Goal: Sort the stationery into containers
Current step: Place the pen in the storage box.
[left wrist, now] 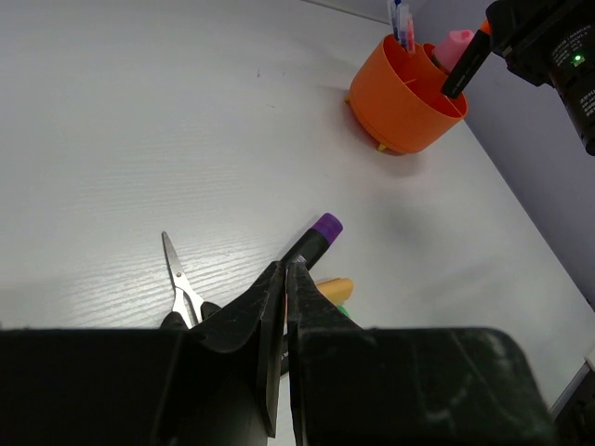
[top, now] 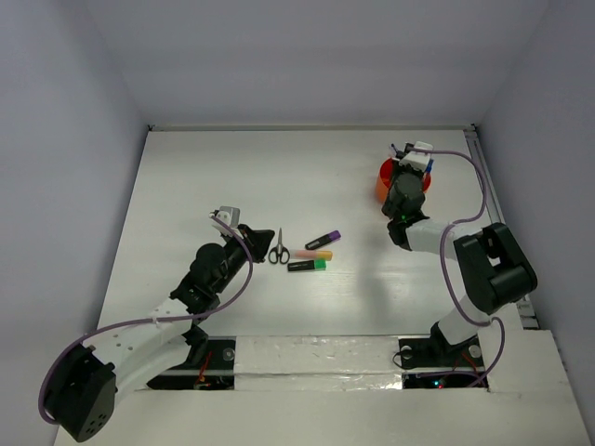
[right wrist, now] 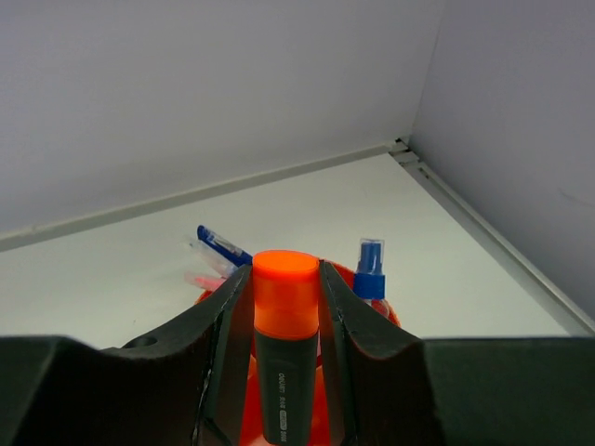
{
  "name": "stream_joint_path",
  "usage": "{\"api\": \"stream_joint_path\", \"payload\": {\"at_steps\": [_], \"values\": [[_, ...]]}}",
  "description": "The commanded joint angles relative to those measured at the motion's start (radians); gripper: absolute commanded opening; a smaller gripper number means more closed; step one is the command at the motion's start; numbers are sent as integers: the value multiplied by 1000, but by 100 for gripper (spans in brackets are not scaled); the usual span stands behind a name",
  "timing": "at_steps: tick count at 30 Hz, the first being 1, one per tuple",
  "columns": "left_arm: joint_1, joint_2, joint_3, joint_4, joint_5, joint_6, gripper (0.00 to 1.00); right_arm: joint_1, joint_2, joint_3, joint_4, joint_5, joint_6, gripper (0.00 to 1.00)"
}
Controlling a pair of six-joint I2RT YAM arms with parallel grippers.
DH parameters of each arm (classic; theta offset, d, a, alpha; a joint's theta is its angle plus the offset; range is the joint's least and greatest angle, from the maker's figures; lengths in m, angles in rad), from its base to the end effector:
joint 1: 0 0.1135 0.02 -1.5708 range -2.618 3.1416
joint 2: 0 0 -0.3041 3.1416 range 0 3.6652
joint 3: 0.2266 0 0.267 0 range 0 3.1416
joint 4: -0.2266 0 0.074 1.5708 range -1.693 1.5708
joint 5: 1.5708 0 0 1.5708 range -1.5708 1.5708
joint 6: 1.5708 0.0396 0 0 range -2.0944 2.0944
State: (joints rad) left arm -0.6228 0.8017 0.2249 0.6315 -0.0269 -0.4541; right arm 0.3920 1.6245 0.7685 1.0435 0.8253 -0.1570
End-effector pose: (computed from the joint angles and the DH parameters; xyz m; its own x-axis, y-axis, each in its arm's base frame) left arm 0.1409 -0.0999 0.2466 -0.2063 -0.3917 -0.8967 0.5239 0.7298 -0.4393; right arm 0.3357 0.1073 0.2788 0.1064 -0.0708 -0.9918 0.4299 0.9027 -0.0183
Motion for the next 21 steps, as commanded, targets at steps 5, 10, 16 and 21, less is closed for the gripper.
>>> {"api": "stream_joint_path", "payload": {"at_steps": [5, 10, 16, 21], "values": [[-8, 5, 16, 56, 8, 8, 2, -4, 32, 12, -28, -3, 99, 0], [-8, 4, 14, 57, 4, 9, 2, -13, 51, 8, -31, 8, 111, 0], [-8, 14, 16, 63, 10, 8, 2, -13, 31, 8, -82, -6, 141, 5], [-8, 17, 13, 71, 15, 6, 2, -13, 21, 12, -124, -9, 145, 16]]}}
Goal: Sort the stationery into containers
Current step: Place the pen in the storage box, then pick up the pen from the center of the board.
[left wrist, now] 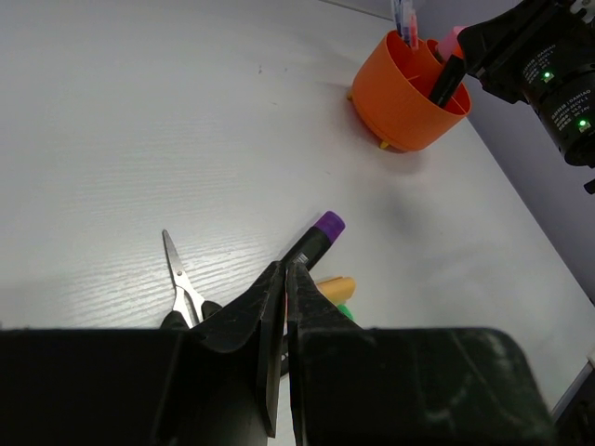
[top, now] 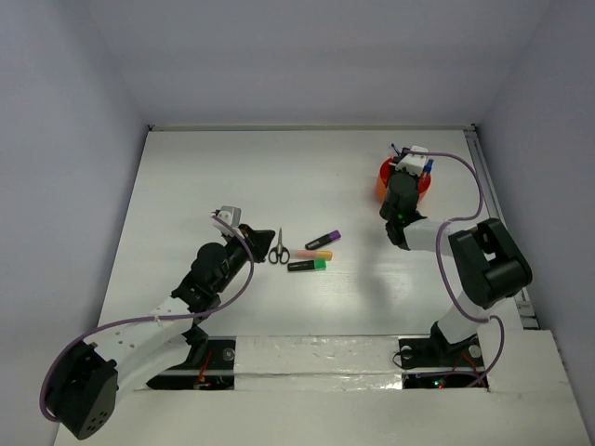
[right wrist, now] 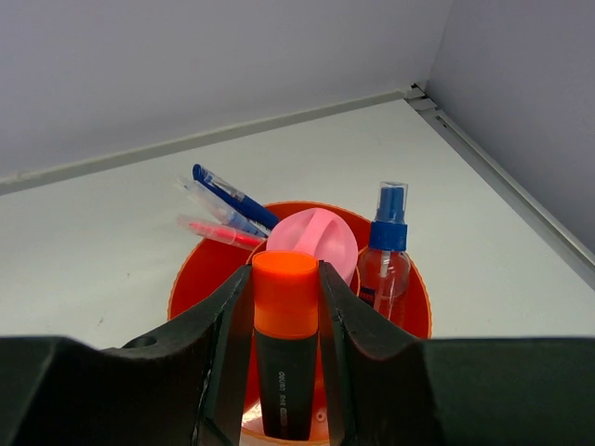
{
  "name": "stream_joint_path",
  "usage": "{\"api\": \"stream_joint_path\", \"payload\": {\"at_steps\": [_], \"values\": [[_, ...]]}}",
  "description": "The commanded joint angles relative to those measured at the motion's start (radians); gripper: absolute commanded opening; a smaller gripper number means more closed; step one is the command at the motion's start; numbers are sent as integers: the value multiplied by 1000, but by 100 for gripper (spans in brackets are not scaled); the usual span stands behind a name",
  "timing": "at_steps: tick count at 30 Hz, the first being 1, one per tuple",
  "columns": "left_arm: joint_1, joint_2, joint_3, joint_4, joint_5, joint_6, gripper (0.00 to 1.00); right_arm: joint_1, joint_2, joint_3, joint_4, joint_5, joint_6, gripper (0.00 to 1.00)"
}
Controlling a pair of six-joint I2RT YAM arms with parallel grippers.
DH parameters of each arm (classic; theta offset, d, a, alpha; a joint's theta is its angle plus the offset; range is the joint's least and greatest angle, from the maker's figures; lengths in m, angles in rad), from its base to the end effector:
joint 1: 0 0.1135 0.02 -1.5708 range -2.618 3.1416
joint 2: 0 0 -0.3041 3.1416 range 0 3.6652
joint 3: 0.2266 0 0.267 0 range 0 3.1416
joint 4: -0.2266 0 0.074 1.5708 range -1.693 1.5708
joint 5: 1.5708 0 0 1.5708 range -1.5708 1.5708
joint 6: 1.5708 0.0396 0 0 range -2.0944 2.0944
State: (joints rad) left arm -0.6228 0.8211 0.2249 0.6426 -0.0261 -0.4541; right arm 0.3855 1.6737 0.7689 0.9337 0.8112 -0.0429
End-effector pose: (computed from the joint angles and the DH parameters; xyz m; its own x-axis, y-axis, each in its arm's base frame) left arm 0.1429 -0.1014 0.2449 -0.2126 -0.3872 -0.8972 0.5215 0.7315 -0.4393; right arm 0.3447 0.1089 0.2514 0.0091 -0.0282 -0.9996 0.4135 0.9103 -0.0219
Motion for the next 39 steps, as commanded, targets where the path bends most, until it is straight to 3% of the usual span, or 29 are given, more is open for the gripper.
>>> {"api": "stream_joint_path", "payload": {"at_steps": [1, 2, 8, 15, 16, 19, 20, 28, 31, 32, 35, 39], "values": [[-8, 1, 14, 58, 12, 6, 2, -7, -32, 15, -28, 0, 35, 19], [-8, 6, 17, 57, 17, 6, 2, -7, -41, 20, -41, 0, 34, 27], [-8, 18, 19, 65, 22, 5, 2, -7, -133, 43, -206, -52, 133, 47], [-8, 23, 19, 72, 22, 0, 2, -7, -218, 104, -438, -145, 230, 50], [-8, 23, 18, 75, 38, 0, 2, -7, -230, 115, -510, -173, 268, 49], [-8, 30, 21, 74, 55, 2, 3, -7, -253, 153, -677, -318, 330, 8], [-8, 36, 24, 75, 63, 3, 3, -7, -261, 168, -729, -366, 377, 0], [-8, 52, 28, 86, 86, 2, 3, 73, -246, 192, -1071, -824, 523, 1], [-8, 56, 27, 89, 87, -1, 3, 104, -223, 143, -1070, -987, 586, 19], [-8, 58, 28, 89, 91, -1, 3, 128, -215, 132, -1064, -1010, 598, 32], [-8, 55, 25, 92, 91, -3, 3, 162, -174, 106, -1046, -1040, 632, 53], [-8, 55, 25, 92, 92, -6, 3, 162, -100, 84, -960, -1090, 679, 64]]}}
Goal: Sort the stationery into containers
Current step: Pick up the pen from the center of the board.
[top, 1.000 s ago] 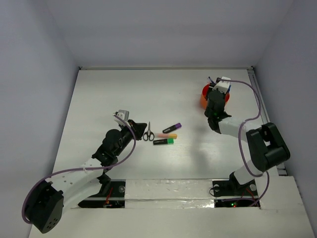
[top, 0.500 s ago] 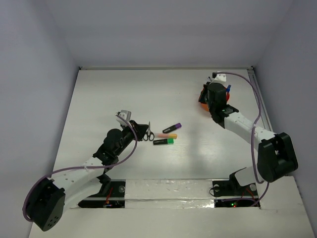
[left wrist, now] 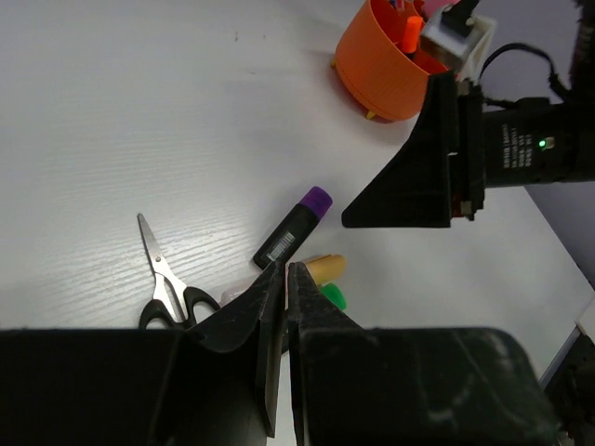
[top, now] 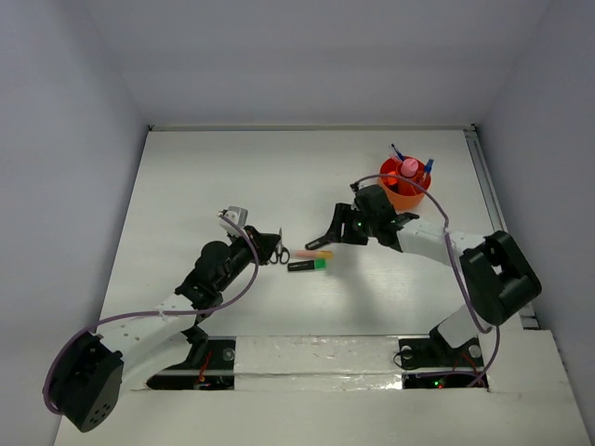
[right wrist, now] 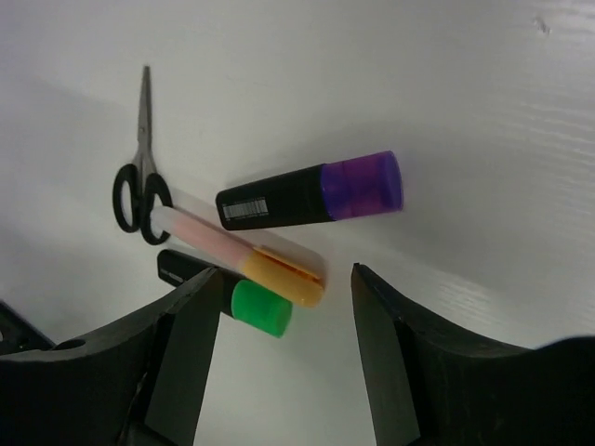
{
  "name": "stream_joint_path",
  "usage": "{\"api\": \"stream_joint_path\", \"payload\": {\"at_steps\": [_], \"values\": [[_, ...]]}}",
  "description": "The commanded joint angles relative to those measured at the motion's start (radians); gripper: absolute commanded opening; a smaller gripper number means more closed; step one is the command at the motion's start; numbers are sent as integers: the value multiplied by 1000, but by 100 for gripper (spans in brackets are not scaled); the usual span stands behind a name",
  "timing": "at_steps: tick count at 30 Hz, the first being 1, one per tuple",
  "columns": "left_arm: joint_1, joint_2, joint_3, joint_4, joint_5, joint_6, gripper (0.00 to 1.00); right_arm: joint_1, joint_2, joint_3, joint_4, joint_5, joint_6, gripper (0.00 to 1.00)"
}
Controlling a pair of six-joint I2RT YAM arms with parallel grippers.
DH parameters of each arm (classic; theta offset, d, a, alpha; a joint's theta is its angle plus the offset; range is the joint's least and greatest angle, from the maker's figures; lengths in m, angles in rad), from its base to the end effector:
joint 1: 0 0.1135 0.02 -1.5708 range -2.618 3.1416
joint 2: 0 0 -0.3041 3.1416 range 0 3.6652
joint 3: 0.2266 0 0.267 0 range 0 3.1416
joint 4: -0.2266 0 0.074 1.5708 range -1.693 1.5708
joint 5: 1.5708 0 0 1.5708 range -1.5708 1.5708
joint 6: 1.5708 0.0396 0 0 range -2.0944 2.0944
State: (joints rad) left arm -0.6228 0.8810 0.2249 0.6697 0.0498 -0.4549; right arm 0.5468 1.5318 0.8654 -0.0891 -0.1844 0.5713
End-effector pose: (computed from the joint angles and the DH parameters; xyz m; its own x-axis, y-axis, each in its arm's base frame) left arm 0.1473 -0.1082 0.2384 -0.2638 -0.3508 -0.8985 0.5645 0.6992 -0.4387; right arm 0.2798 0.1788 0.2263 -0.8307 0.1166 -0.5444 -0.2092 0.8408 0.4994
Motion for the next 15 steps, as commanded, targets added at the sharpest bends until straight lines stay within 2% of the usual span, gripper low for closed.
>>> {"api": "stream_joint_path", "payload": {"at_steps": [1, 4, 9, 15], "values": [[-8, -8, 24, 65, 16, -7, 3, 1, 62, -9, 75, -121, 73, 64], [-8, -20, 19, 65, 9, -5, 3, 1, 125, -5, 126, -142, 101, 65], [-8, -30, 21, 60, 10, -2, 3, 1, 203, 41, 126, -49, 96, 65], [-8, -31, 24, 54, 15, 1, 3, 1, 298, 161, 89, 22, 55, 59]]}}
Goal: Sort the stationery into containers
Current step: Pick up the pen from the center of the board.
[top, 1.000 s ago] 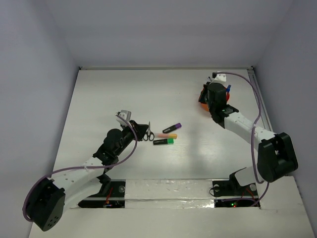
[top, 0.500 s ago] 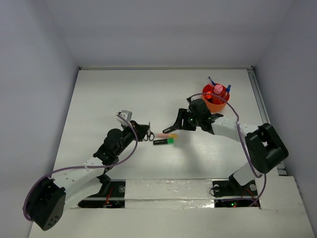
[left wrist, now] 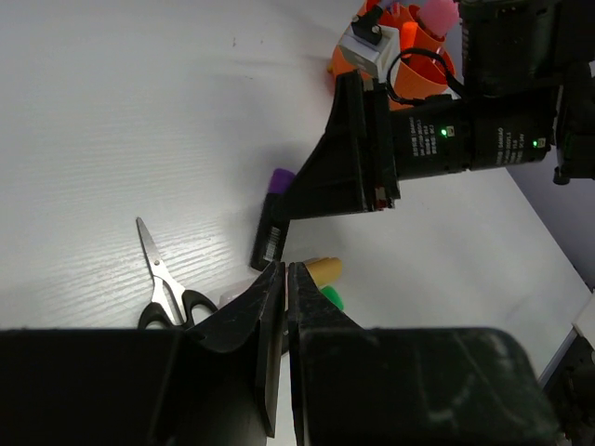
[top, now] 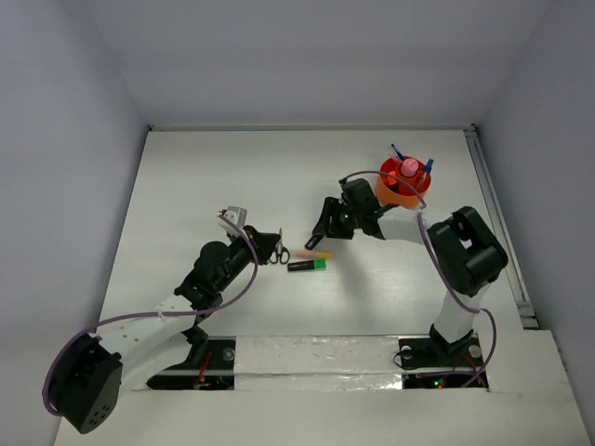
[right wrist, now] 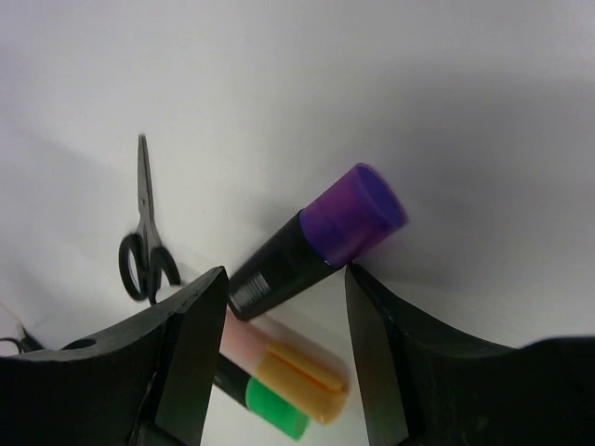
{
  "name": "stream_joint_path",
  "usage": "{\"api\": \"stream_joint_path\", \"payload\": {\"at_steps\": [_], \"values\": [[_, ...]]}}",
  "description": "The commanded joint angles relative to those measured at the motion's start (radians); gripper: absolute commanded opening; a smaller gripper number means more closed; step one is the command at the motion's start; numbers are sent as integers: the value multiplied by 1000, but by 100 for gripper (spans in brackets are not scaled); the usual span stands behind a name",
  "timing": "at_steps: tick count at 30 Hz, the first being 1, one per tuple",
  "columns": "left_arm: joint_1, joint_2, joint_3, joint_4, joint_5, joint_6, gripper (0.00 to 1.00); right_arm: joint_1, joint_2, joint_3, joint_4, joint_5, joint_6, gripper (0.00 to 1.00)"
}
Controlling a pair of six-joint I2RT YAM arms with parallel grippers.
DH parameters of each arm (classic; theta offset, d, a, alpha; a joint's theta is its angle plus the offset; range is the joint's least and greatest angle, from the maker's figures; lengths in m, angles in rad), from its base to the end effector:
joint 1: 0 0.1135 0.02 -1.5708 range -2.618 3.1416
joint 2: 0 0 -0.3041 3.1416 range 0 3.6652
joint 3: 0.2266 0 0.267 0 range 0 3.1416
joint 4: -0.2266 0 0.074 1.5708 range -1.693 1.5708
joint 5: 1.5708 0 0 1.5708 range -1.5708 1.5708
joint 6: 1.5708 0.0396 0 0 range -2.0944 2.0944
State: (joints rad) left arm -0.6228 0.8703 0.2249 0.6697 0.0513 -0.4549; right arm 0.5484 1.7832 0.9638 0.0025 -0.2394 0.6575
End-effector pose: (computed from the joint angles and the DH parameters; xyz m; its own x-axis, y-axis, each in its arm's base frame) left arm 0.1462 -0.1075 0.2402 -0.2565 -0.3560 -0.8986 0.5694 0.6956 -0.4381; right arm 0.3215 0.2074 0.1796 -0.8866 0.1541 -0.4361 -0.1303 0.8215 0.5551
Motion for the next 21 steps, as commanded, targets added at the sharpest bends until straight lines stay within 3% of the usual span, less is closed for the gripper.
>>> {"api": "stream_joint_path", "payload": {"at_steps": [1, 13, 21], "values": [[-8, -24, 22, 53, 10, 2, 3, -1, 73, 79, -40, 86, -38, 59], [-8, -36, 22, 45, 10, 2, 3, -1, 278, 468, -349, 169, -246, 57], [-8, -53, 19, 42, 2, 4, 3, 33, 328, 585, -525, 193, -326, 56]]}}
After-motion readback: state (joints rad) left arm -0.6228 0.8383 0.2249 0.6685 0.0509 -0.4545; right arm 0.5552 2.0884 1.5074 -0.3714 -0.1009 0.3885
